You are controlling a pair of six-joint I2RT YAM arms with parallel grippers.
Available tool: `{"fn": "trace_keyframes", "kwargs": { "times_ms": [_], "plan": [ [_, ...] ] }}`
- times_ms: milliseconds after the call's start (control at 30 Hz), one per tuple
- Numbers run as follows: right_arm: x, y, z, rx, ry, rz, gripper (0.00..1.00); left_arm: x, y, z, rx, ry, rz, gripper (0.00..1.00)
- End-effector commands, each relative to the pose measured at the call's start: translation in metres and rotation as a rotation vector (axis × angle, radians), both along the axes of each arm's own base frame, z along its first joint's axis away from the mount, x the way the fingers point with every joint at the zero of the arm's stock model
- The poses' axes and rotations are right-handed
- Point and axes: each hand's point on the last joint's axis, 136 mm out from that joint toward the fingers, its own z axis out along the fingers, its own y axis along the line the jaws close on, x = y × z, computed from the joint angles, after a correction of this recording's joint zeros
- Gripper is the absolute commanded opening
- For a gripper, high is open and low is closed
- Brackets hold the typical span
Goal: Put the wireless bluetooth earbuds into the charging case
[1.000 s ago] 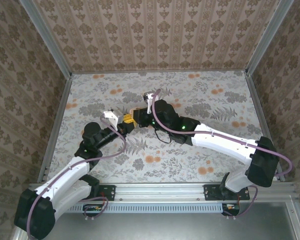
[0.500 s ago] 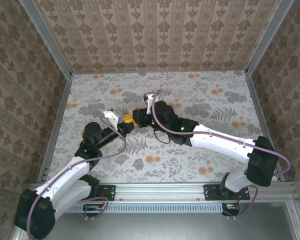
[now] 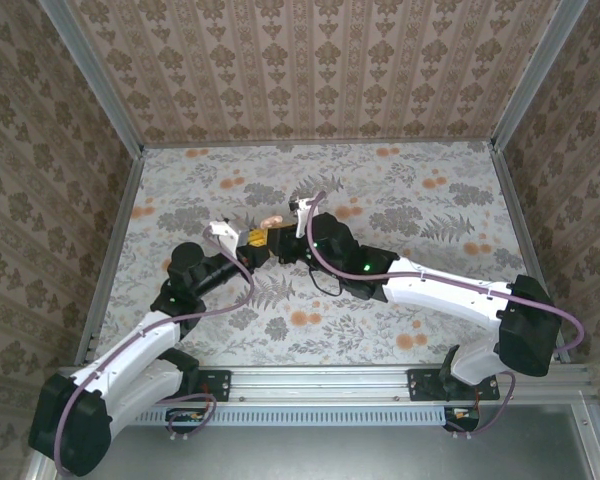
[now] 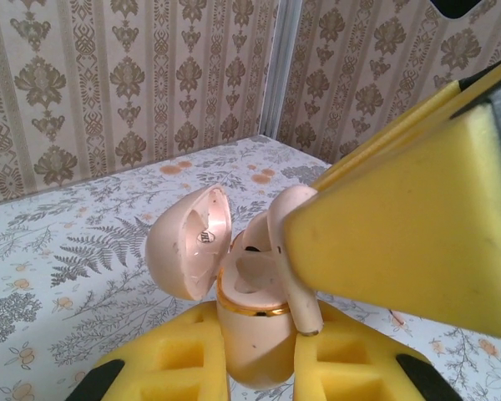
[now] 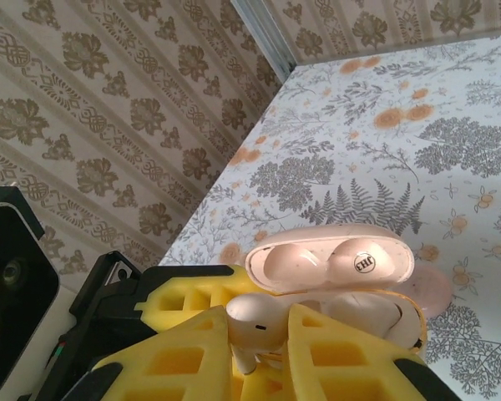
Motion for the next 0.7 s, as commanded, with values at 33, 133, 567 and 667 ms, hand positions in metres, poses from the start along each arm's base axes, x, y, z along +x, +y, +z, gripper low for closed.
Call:
{"fn": "trace_keyframes", "kwargs": {
  "times_ms": [33,133,567,667],
  "plan": [
    [-0.002,-0.008,-0.014,-0.069,-0.016,-0.022,0.18,-0.006,-0.001,0.056,-0.095,-0.150,-0.019,0.00],
    [-0.001,-0.007,-0.007,-0.050,-0.028,-0.024,0.18,-0.008,-0.001,0.054,-0.095,-0.157,-0.029,0.00],
    [-0.010,-0.023,0.048,0.040,-0.140,-0.025,0.18,-0.020,0.000,0.048,-0.089,-0.283,-0.055,0.00],
    [-0.011,-0.018,0.045,0.041,-0.147,-0.003,0.19,-0.021,-0.002,0.047,-0.082,-0.281,-0.066,0.00]
  ]
}}
